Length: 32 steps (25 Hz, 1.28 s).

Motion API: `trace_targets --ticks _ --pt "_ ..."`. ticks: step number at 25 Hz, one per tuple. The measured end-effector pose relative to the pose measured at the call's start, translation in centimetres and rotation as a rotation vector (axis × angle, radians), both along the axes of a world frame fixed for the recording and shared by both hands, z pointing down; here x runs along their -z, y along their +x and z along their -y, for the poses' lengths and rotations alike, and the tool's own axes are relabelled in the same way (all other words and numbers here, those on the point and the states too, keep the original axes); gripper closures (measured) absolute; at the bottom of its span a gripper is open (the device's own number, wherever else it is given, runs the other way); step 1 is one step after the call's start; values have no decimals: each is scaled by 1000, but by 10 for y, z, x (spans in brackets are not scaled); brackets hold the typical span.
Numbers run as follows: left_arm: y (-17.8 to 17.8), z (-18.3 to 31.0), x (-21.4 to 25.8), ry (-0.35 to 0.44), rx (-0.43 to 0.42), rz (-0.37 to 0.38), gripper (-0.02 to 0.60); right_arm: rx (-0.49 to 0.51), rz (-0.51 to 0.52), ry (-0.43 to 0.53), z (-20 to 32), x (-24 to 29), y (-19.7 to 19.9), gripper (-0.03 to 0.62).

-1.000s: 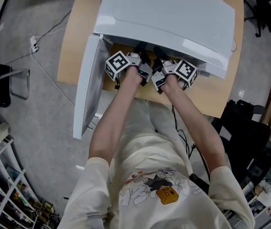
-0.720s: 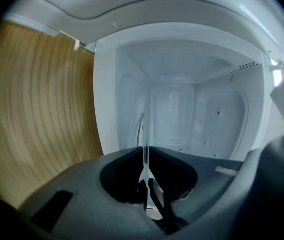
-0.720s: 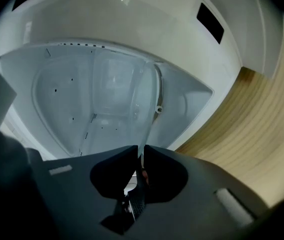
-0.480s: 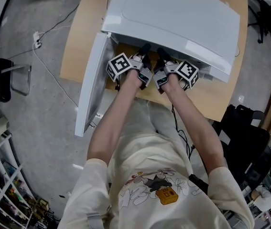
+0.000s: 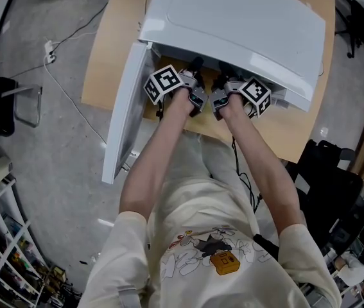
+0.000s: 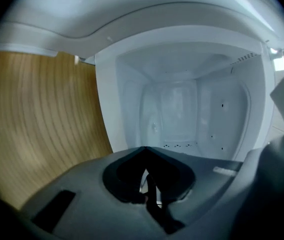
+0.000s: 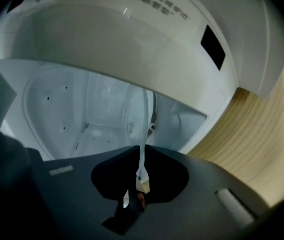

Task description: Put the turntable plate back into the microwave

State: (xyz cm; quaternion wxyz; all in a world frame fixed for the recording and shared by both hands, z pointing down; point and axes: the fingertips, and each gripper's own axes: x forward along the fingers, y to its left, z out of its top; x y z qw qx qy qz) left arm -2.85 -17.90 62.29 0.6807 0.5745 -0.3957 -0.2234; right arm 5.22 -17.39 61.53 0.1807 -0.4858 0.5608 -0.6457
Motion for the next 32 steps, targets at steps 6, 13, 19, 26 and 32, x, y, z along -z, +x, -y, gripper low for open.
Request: trace_targets --ticks 6,13,19,26,32 --pt "7 12 7 13 5 -56 584 52 -36 35 0 9 -5 548" --pt "11 12 13 4 -15 -43 584 81 -26 18 -9 10 -12 548" --pt "1 -15 25 61 -37 79 584 214 -83 83 -24 27 -24 563" --pt "1 -41 50 140 -140 278 584 314 -197 118 -41 37 -16 586" --pt "0 -56 59 171 -170 336 584 328 -240 127 -44 35 -17 586"
